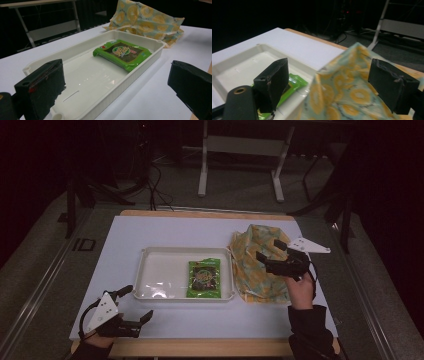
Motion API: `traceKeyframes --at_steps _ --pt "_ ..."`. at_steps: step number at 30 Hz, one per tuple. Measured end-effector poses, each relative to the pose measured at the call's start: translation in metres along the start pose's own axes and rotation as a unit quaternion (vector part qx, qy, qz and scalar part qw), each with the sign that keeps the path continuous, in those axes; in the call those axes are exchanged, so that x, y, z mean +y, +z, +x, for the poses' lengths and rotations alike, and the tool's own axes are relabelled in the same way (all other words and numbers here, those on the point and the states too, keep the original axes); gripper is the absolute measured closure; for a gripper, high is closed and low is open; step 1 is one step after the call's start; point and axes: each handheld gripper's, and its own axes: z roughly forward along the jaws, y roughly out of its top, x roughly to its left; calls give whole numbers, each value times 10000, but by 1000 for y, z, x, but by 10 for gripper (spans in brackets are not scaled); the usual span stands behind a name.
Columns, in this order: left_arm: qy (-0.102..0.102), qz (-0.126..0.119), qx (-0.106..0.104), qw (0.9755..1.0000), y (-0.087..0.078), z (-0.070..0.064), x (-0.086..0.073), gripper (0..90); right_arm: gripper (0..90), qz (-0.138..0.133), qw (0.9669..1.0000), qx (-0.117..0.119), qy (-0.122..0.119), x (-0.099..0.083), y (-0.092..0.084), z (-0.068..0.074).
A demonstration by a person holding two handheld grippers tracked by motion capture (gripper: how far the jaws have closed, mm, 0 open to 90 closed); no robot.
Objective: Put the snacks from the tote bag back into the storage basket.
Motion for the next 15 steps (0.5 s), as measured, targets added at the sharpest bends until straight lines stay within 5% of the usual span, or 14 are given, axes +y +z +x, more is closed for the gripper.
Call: traceKeyframes --at_steps 15 --pt "15 19 -2 10000 0 0 0 14 170 2 9958 -916 -28 -17 -42 -32"
